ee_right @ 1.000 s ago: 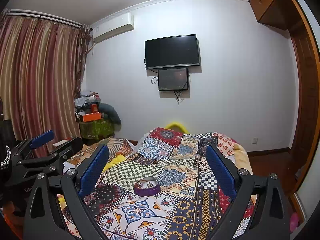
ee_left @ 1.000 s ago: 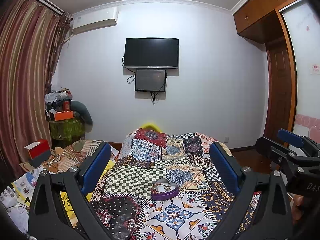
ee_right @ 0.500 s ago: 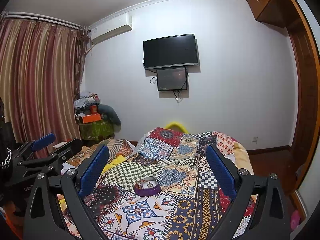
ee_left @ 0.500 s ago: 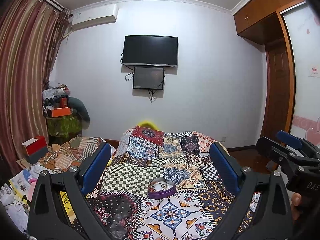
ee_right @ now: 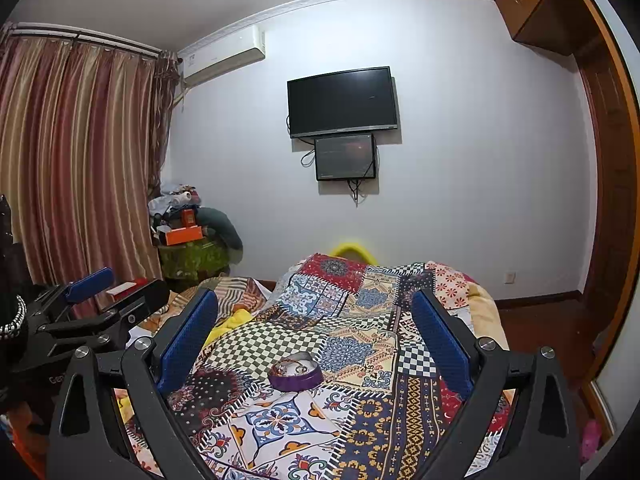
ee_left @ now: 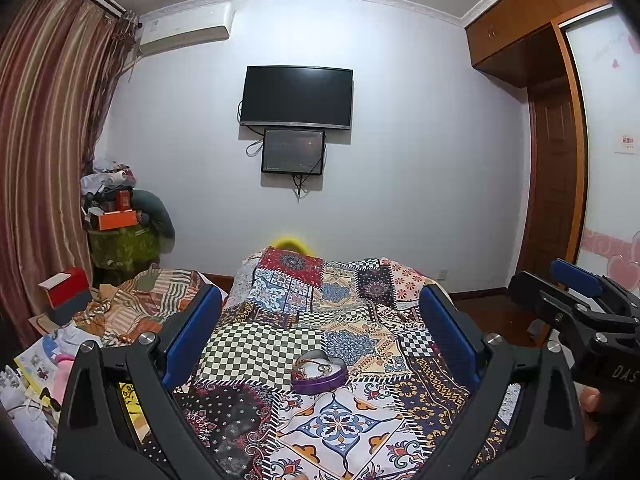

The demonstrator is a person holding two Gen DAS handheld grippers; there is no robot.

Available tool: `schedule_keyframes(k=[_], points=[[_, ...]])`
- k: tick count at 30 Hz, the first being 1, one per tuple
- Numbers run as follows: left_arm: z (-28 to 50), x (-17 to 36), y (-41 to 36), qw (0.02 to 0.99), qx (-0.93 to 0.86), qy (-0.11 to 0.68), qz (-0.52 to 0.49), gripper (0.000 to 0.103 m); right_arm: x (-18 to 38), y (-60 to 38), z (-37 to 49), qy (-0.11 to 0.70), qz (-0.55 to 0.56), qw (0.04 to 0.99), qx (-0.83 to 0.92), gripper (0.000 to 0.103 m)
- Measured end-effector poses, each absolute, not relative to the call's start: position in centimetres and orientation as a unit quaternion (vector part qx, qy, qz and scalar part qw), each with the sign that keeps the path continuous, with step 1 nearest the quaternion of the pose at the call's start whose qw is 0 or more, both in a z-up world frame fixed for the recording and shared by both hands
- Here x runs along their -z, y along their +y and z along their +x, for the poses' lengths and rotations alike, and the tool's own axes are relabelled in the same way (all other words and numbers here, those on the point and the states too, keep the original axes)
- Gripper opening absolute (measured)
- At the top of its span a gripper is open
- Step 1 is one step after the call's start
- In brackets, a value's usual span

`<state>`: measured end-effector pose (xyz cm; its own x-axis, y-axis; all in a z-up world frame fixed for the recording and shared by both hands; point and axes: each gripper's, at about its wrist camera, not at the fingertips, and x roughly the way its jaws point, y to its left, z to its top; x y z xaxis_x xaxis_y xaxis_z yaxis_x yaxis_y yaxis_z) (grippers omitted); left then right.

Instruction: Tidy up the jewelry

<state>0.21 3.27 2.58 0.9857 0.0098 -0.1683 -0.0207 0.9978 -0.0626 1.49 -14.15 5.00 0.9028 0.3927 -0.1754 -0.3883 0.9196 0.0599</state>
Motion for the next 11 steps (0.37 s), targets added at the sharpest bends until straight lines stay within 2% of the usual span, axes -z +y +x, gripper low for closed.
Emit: schedule_keyframes(k=[11], points=[[0.71, -2.2, 3.48, 0.995, -0.008, 0.089, -0.035, 0.099, -4.56, -14.08, 1.91, 0.099, 0.011, 0.975, -0.198, 0.096]])
